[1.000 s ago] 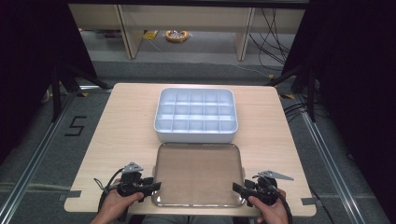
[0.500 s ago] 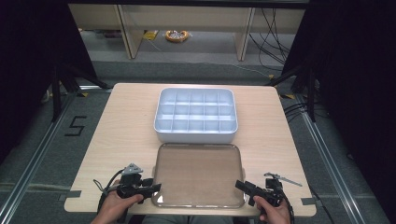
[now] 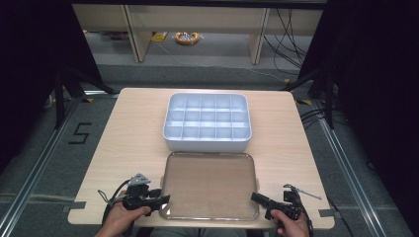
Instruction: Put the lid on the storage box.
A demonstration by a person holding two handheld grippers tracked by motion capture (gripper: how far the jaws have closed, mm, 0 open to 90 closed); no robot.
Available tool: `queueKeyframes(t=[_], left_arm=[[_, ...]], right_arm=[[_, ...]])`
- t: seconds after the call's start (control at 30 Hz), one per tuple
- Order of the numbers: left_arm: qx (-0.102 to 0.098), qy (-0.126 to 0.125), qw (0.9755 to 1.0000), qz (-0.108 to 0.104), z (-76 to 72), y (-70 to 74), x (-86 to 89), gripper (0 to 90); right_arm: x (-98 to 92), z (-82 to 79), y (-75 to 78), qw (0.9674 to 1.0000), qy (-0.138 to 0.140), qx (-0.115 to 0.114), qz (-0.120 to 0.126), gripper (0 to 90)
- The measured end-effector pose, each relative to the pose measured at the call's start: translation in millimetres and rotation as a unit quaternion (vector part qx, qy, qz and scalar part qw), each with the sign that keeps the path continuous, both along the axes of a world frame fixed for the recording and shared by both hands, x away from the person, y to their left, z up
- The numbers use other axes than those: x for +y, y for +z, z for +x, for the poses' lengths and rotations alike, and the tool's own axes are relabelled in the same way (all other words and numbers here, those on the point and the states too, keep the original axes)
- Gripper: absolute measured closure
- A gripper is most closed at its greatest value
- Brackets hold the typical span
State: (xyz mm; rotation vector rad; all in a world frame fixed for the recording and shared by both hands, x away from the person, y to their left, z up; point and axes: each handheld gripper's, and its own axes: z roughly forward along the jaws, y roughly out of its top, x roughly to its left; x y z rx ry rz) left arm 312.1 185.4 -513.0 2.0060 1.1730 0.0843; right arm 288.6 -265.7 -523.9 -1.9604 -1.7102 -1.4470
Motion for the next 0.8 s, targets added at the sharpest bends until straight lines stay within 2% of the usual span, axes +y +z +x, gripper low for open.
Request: queueKeyframes(t=[0.03,0.07,0.1,0.17,0.2,0.23,0.27,0.33,0.37,0.4,0.43,0.47,0.57,0.6,0.63,0.67,0.73,0.8], left_arm=[[-0.002,0.0,1.0,0.001,-0.4,0.0,-0.1,49.6],[-0.002,0.0,1.0,0.001,-0.4,0.0,-0.1,49.6],[-0.001,0.001,1.0,-0.003,-0.5,-0.2,-0.6,49.6],[-0.002,0.009,0.9999,-0.012,-0.7,-0.8,-2.1,49.7],[-0.002,-0.002,1.0,0.0,-0.3,-0.1,0.0,49.7],[-0.004,0.0,1.0,0.0,-1.1,-0.3,-0.4,49.2],[0.0,0.009,0.9999,-0.012,-1.5,-0.7,-2.0,48.5],[0.008,0.009,0.9997,-0.019,-1.1,-0.4,-2.0,45.8],[0.005,0.005,0.9998,-0.018,-0.8,-0.5,-2.4,44.1],[0.003,-0.001,1.0,-0.009,-0.5,-0.5,-1.0,43.0],[0.003,-0.001,1.0,-0.009,-0.5,-0.5,-1.0,41.8],[0.008,0.006,0.9996,-0.025,-1.7,-0.6,-2.5,40.6],[0.014,0.005,0.9995,-0.029,-0.8,-0.5,-1.7,37.0],[0.014,0.005,0.9995,-0.029,-0.8,-0.5,-1.7,35.5],[0.017,0.009,0.9992,-0.035,-0.4,-0.4,-1.9,33.9],[0.02,0.01,0.9991,-0.037,0.1,-0.4,-1.3,32.6],[0.022,0.012,0.9989,-0.04,0.7,-0.4,-0.8,30.0],[0.03,0.018,0.9984,-0.046,1.3,-0.2,1.2,29.7]], right_arm=[[-1.3,-0.2,0.3,1.0,0.007,0.002,-0.004,63.5],[-0.1,0.6,-2.4,1.0,0.006,-0.007,0.003,64.7],[-0.7,0.5,-2.8,0.9998,0.016,-0.009,-0.008,65.3],[0.5,1.1,-3.7,0.9996,0.025,-0.013,-0.004,65.9],[5.4,-0.8,1.0,0.9997,0.023,-0.004,0.002,64.8],[6.5,-0.7,2.0,0.9995,0.024,-0.017,-0.013,64.5],[4.9,0.6,2.4,0.9983,0.036,-0.038,-0.027,64.8],[5.5,-1.6,7.3,0.9983,0.04,-0.038,-0.018,64.8],[3.9,-2.1,7.8,0.9968,0.048,-0.052,-0.037,64.7],[4.0,-4.1,9.7,0.9965,0.051,-0.057,-0.033,64.6],[4.0,-4.1,9.7,0.9965,0.051,-0.057,-0.033,64.6],[2.8,-6.1,10.6,0.9926,0.067,-0.086,-0.053,64.3],[5.5,-10.4,17.9,0.9893,0.073,-0.113,-0.055,64.0],[5.5,-10.4,17.9,0.9893,0.073,-0.113,-0.055,64.0],[6.2,-11.4,20.6,0.9856,0.078,-0.137,-0.06,63.8],[7.2,-12.3,22.6,0.9863,0.08,-0.134,-0.055,63.8],[7.5,-12.5,24.7,0.9828,0.085,-0.149,-0.069,63.8],[9.4,-14.7,29.1,0.9834,0.086,-0.145,-0.067,63.9]])
